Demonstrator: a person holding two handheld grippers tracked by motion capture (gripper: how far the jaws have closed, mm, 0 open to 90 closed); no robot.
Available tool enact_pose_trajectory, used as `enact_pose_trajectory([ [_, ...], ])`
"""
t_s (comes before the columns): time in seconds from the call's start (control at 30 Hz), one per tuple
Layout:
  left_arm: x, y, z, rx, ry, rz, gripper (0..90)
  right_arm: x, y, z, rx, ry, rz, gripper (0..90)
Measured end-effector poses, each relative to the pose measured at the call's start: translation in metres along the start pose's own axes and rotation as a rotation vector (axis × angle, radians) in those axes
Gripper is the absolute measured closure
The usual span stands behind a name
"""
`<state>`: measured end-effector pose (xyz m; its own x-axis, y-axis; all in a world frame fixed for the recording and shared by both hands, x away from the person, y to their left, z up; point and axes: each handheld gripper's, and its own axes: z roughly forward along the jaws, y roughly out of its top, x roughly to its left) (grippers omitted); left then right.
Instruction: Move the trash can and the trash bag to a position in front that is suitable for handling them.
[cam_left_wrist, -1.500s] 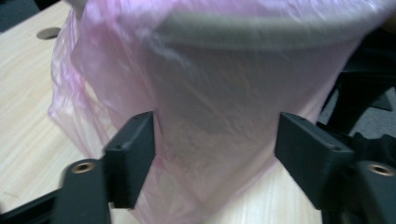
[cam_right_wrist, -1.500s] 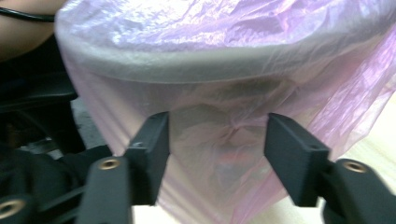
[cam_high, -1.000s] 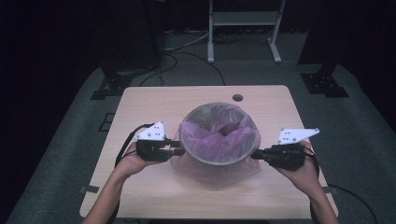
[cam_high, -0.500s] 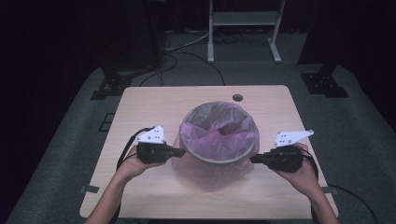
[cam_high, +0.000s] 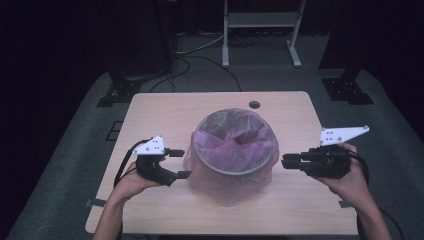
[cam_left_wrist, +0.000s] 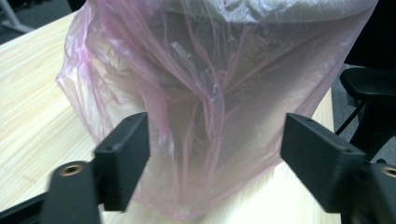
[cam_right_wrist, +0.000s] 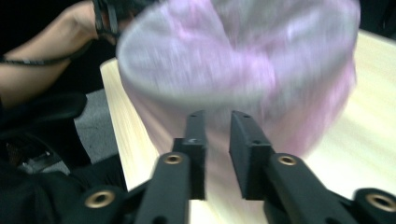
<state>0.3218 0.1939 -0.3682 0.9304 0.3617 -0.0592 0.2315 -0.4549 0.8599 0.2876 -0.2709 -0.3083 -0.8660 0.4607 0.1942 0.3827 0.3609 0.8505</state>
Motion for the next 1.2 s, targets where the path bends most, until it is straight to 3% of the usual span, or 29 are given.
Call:
enact_pose_trajectory([
  [0.13, -0.001, -0.001, -0.003, -0.009, 0.003, -0.016, 17.6, 0.004, 0.034, 0.018, 0.045, -0.005, -0.04, 84.9],
  [0.3, -0.003, -0.005, -0.004, -0.01, 0.042, -0.024, 15.8, -0.002, 0.073, 0.07, 0.176, -0.013, -0.073, 85.3],
  [0.4, -0.005, -0.007, -0.005, -0.024, 0.029, -0.025, 15.8, -0.006, 0.087, 0.1, 0.258, -0.02, -0.074, 86.1],
  [0.57, -0.005, -0.004, -0.011, -0.03, 0.045, -0.023, 15.8, -0.002, 0.093, 0.136, 0.413, -0.02, -0.115, 89.1],
  [0.73, -0.009, -0.003, -0.016, -0.047, 0.044, -0.016, 15.8, 0.025, 0.093, 0.157, 0.585, 0.024, -0.202, 90.0],
  [0.87, -0.011, -0.002, -0.018, -0.057, 0.038, -0.012, 15.8, 0.045, 0.093, 0.165, 0.666, 0.094, -0.261, 90.0],
  [0.93, -0.012, -0.001, -0.019, -0.064, 0.031, -0.01, 15.8, 0.051, 0.094, 0.167, 0.685, 0.124, -0.276, 90.0],
  [1.03, -0.014, -0.001, -0.02, -0.067, 0.031, -0.005, 15.7, 0.052, 0.097, 0.166, 0.678, 0.129, -0.284, 88.2],
  [1.2, -0.014, -0.001, -0.022, -0.074, 0.031, -0.002, 15.7, 0.034, 0.111, 0.15, 0.604, 0.133, -0.252, 87.4],
])
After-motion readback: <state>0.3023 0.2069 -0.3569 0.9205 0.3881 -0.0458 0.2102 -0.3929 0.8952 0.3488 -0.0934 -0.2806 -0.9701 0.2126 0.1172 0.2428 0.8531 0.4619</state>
